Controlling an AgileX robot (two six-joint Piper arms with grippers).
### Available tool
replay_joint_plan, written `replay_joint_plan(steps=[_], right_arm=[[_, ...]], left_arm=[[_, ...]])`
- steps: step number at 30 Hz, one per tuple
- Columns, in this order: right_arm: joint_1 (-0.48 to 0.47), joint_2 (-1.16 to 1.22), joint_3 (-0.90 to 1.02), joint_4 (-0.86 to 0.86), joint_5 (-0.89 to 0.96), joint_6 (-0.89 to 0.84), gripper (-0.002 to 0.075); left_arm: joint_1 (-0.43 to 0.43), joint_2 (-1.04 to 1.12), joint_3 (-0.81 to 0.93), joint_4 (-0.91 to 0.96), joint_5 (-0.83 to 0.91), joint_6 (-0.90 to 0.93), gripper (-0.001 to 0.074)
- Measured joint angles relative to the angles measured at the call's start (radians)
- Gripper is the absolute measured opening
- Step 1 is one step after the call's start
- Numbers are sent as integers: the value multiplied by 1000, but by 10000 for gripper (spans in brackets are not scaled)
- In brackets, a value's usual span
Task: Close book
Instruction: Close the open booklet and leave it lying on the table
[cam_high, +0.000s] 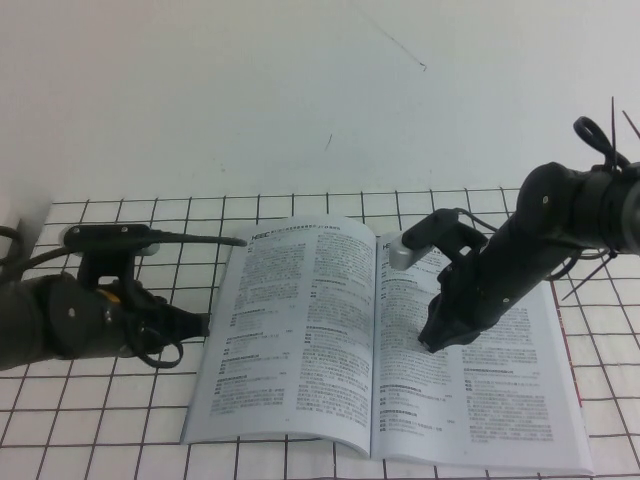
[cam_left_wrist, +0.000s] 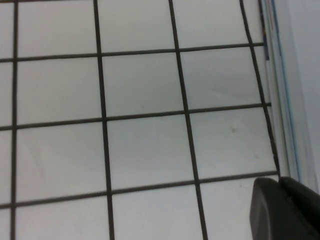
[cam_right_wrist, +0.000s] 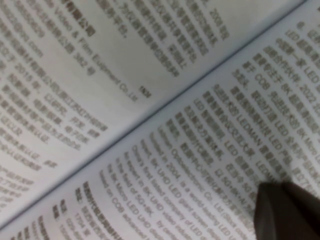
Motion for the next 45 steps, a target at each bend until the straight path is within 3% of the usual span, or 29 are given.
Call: replay_joint_plan(steps=[10, 17, 23, 33, 38, 45], right_arm=[[0, 0, -2, -3, 10, 26, -3], [0, 4, -6, -3, 15, 41, -3], [0, 5, -6, -3, 15, 47, -3], [8, -5, -6, -23, 6, 72, -3], [13, -82, 10, -177, -11, 198, -3], [13, -304, 10, -646, 93, 499, -3]], left_arm=[[0, 232, -206, -1, 105, 5, -4], [-17, 263, -279, -51, 196, 7, -4], [-85, 267, -313, -153, 306, 126, -4], [-154, 133, -350, -545, 411, 514, -4], [-155, 57, -350, -710, 467, 691, -4], [-159, -1, -350, -955, 600, 958, -4]])
